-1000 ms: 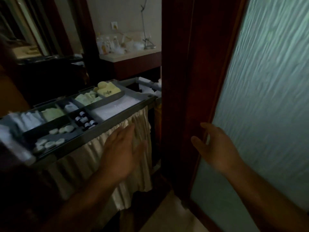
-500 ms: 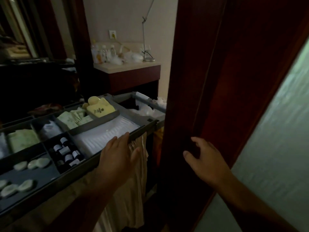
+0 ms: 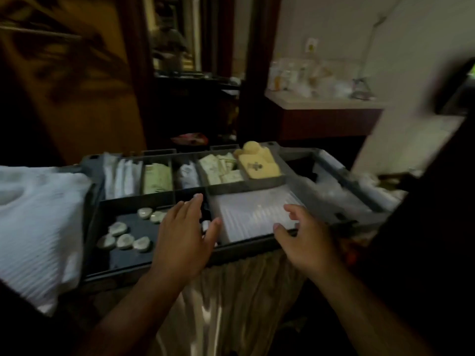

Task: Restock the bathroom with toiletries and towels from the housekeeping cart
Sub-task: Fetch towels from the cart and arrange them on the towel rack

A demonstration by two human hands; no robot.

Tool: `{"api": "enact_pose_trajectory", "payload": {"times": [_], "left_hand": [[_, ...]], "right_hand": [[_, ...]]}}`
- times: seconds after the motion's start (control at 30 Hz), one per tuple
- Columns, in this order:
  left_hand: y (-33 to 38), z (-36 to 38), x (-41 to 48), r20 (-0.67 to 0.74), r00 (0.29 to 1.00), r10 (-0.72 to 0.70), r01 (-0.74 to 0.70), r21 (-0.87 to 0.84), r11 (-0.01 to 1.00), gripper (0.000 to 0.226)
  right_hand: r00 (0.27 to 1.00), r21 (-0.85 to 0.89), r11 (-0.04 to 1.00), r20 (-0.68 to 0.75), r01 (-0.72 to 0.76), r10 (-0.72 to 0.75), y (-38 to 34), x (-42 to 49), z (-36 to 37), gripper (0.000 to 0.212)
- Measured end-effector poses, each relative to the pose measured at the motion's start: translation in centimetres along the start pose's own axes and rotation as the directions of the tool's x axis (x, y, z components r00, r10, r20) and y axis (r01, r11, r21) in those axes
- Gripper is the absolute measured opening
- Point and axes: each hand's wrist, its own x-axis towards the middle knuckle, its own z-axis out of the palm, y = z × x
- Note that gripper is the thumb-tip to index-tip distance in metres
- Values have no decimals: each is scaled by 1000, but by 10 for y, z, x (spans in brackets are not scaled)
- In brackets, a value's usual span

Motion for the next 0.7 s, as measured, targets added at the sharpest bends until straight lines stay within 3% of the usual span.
{"api": "enact_pose_trajectory", "payload": {"times": [0.17, 0.37, 0.53, 0.7], "left_hand": [[-35, -25, 4, -124, 962, -242, 250, 57, 966, 75], [-61, -36, -21, -253, 862, -438, 472, 92, 877, 71], [-77, -48, -42, -368, 801, -473, 549, 137, 824, 71], [-86, -56, -43, -423, 775, -470, 559, 111, 821, 73]], "right_hand": [[962, 57, 984, 206, 172, -180, -29, 59, 41, 48], [855, 156, 943, 398, 293, -332, -66, 86, 99, 43], [768, 204, 934, 532, 294, -358, -79, 83, 132, 36], [752, 195, 925, 539, 325, -378, -99, 92, 139, 31]]}}
